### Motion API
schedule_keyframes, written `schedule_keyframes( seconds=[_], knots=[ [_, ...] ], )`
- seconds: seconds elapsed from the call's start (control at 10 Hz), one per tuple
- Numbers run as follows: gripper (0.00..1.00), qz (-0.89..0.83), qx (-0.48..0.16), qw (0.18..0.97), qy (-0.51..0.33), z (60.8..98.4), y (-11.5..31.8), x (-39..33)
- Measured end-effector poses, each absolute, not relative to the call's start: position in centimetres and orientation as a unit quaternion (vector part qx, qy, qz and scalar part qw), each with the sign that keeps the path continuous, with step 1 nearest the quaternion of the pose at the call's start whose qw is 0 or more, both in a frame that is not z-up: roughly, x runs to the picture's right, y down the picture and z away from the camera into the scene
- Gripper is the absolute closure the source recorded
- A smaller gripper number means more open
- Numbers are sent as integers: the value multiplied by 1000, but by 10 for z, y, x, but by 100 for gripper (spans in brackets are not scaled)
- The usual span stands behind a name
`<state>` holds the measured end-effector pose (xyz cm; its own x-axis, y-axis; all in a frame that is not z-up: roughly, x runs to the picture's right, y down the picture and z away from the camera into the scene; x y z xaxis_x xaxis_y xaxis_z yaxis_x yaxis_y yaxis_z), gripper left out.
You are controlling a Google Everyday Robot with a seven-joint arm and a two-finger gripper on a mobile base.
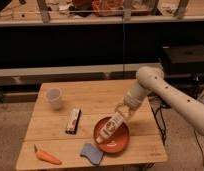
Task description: Place the bottle in the ceramic bowl
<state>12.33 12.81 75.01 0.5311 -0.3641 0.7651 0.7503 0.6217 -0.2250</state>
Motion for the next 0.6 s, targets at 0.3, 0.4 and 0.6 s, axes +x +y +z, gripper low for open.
schedule_keyframes(
  seconds=[0.3, 0.4, 0.6],
  knots=[
    [90, -336, -276, 830, -350, 751, 128, 123],
    [90, -337, -276, 829, -350, 751, 129, 122],
    [90, -339, -276, 828, -352, 752, 129, 120]
  ],
)
